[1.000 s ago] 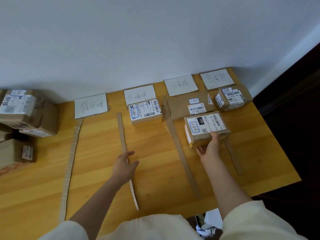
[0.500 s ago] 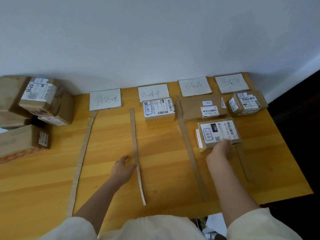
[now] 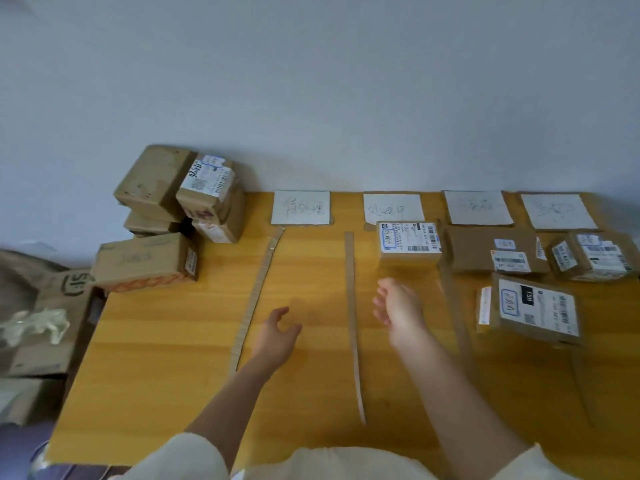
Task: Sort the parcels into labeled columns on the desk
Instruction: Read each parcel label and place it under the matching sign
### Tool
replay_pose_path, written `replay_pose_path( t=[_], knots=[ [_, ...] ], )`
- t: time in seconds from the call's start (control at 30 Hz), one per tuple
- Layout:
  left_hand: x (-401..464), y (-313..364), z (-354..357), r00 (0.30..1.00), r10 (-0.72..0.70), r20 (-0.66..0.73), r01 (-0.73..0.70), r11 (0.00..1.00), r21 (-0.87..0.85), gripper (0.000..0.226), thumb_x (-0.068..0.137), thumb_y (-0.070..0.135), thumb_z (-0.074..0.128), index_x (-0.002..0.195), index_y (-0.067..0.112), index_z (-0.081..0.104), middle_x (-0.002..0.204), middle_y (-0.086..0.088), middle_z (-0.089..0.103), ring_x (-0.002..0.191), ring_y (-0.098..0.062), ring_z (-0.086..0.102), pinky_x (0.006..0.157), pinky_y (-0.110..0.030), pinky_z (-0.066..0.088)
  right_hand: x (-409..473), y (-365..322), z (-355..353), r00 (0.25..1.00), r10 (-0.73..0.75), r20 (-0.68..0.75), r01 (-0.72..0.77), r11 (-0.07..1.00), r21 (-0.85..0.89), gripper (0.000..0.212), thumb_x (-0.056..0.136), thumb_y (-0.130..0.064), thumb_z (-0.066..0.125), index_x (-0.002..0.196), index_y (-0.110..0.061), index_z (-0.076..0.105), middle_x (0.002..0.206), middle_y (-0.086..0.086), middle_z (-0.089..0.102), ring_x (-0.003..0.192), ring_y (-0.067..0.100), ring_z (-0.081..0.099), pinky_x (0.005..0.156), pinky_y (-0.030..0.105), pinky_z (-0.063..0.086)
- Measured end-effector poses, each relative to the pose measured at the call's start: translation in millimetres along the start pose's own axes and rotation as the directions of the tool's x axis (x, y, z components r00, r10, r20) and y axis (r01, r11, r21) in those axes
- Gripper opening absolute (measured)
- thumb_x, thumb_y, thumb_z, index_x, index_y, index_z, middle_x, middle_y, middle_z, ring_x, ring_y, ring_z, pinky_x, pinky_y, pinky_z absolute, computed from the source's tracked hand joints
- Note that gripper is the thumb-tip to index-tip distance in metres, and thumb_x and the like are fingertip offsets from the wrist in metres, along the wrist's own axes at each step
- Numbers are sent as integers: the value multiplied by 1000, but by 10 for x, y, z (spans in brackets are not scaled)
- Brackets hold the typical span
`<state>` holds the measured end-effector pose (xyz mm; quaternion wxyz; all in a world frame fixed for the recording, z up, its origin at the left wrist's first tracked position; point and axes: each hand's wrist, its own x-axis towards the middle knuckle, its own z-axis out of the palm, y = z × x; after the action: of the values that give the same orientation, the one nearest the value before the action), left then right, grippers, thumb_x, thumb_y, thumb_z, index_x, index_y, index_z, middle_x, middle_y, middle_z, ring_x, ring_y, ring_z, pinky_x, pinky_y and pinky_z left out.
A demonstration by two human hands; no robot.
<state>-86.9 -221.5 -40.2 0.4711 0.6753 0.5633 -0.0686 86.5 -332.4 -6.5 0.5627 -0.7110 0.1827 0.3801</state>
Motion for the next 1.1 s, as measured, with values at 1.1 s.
replay_pose_path(
  t=[1.1],
  knots=[
    [1069, -1616, -2656, 848, -267, -458, -73, 796, -601, 67, 96, 29, 55, 153, 31, 19, 158, 1, 28, 144, -24, 28, 114, -50, 32, -945, 344, 3624, 853, 127, 506, 160, 859, -486, 40, 105, -25, 41, 144, -15, 41, 145, 5, 49, 128, 22, 49, 107, 43, 43]
  ],
)
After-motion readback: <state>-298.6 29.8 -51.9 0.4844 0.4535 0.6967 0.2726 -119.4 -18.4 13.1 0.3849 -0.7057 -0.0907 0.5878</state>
